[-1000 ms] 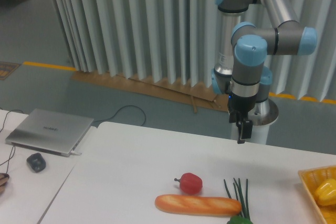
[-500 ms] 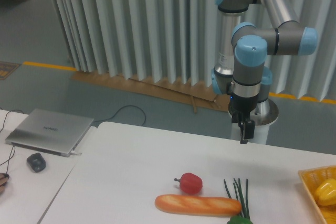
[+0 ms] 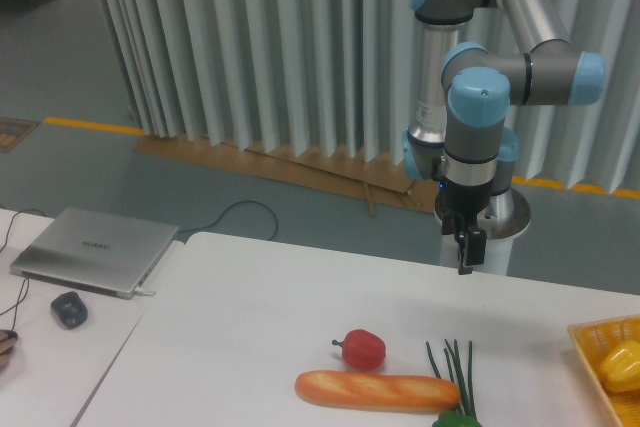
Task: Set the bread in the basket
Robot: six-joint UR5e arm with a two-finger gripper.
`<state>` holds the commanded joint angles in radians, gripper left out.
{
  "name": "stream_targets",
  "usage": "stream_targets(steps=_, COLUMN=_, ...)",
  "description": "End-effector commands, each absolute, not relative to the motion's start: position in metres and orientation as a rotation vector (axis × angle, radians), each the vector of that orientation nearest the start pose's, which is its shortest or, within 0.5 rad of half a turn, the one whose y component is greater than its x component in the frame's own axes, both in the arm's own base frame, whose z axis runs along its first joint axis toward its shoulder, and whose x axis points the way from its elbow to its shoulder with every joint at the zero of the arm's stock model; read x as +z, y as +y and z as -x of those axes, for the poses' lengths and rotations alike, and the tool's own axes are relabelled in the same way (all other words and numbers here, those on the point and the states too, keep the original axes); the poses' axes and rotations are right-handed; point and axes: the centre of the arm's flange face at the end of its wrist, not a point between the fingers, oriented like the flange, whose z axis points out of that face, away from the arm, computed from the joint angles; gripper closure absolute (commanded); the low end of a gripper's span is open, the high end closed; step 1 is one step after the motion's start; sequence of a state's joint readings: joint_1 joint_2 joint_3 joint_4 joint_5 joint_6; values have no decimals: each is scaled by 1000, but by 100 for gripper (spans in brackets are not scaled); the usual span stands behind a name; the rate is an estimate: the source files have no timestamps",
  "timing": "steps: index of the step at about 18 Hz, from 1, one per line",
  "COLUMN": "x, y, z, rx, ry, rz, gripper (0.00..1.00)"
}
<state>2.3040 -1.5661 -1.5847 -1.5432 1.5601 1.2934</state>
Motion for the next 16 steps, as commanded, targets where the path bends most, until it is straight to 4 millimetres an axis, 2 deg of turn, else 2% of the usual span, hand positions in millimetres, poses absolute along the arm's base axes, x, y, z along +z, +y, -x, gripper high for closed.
stream_targets(steps=2, x=482, y=454, z=229, rx=6, ry=822, rz=3015, gripper=0)
stream_targets(steps=5, x=487, y=453, z=234, rx=55, ry=803, rz=2997, gripper=0)
stream_targets(steps=16, x=488, y=452, z=236, rx=141, ry=801, rz=2962, gripper=0)
